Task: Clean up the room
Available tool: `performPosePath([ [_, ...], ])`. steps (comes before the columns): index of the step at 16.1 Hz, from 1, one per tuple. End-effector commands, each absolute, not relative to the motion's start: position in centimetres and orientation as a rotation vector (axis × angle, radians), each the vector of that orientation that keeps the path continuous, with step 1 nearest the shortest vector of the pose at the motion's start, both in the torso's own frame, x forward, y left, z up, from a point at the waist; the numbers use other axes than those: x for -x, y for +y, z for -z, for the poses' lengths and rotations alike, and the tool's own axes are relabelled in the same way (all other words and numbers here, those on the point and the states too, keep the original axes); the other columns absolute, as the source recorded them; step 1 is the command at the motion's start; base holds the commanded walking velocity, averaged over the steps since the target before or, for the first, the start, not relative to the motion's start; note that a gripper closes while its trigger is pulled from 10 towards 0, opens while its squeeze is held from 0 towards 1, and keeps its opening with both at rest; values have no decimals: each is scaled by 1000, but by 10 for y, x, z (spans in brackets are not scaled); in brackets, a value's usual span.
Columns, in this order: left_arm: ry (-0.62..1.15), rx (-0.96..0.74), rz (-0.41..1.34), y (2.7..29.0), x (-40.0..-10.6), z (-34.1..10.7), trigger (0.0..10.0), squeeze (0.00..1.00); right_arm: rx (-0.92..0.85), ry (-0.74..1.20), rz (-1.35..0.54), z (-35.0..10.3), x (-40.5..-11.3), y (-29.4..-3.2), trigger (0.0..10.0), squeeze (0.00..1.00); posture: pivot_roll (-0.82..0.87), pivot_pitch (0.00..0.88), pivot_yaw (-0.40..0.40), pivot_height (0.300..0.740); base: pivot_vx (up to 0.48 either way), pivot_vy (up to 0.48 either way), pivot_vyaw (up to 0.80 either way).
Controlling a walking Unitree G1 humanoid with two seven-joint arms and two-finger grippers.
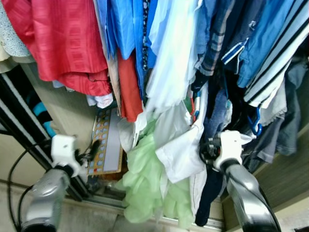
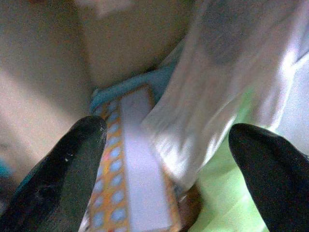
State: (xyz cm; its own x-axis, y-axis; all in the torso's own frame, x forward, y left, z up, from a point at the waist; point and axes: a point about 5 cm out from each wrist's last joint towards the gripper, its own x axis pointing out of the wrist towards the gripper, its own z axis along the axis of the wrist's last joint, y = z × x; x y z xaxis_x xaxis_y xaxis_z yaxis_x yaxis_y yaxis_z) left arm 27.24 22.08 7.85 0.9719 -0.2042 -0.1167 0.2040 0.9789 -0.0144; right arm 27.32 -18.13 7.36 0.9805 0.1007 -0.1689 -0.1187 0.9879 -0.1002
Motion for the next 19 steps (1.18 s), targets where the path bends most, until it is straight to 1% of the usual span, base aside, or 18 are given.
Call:
performPosePath([
  [1, 115, 26, 201, 216, -266, -81, 10000, 0, 108, 162, -144, -78, -261, -180, 10000, 0, -18, 0, -13, 740, 0, 0, 0],
  [3, 102, 77, 168, 211, -258, -79, 10000, 0, 123, 163, -154, -75, -242, -184, 10000, 0, -21, 0, -15, 740, 0, 0, 0],
  [5, 74, 69, 135, 204, -246, -79, 10000, 0, 168, 136, -133, -78, -220, -195, 10000, 0, -31, 0, -17, 740, 0, 0, 0],
  [6, 60, 80, 125, 199, -242, -80, 10000, 0, 194, 119, -109, -82, -215, -200, 10000, 0, -36, 0, -19, 740, 0, 0, 0],
  [7, 4, 51, 145, 194, -238, -86, 10000, 0, 205, 98, -90, -87, -212, -201, 10000, 0, -38, 0, -18, 740, 0, 0, 0],
  [8, 12, 63, 123, 194, -237, -92, 10000, 0, 222, 66, -89, -96, -213, -198, 10000, 0, -48, 0, -8, 740, 0, 0, 0],
  [9, 31, 222, 101, 196, -240, -98, 10000, 0, 256, 18, -69, -111, -219, -194, 10000, 0, -53, 0, -1, 740, 0, 0, 0],
  [10, 7, 203, 79, 199, -243, -105, 10000, 0, 265, -29, -59, -124, -228, -190, 10000, 0, -56, 0, 6, 740, 0, 0, 0],
  [11, -45, 100, 130, 194, -247, -116, 10000, 0, 233, -72, -45, -136, -238, -187, 10000, 0, -58, 0, 9, 740, 0, 0, 0],
  [12, -53, 89, 142, 192, -247, -118, 10000, 0, 233, -80, -44, -137, -241, -186, 10000, 0, -58, 0, 11, 740, 0, 0, 0],
  [14, -62, 81, 133, 189, -250, -118, 10000, 0, 211, -96, -66, -132, -257, -182, 10000, 0, -73, 0, 16, 740, 0, 0, 0],
  [17, -70, 75, 87, 187, -251, -109, 10000, 0, 209, -76, -37, -122, -259, -184, 10000, 0, -81, 0, 23, 740, 0, 0, 0],
  [18, -80, 42, 104, 184, -249, -107, 10000, 0, 209, -71, -31, -119, -258, -186, 10000, 0, -79, 0, 22, 740, 0, 0, 0],
  [19, -88, 12, 100, 187, -240, -102, 10000, 0, 215, -53, -24, -109, -252, -186, 10000, 0, -62, 0, 12, 740, 0, 0, 0],
])
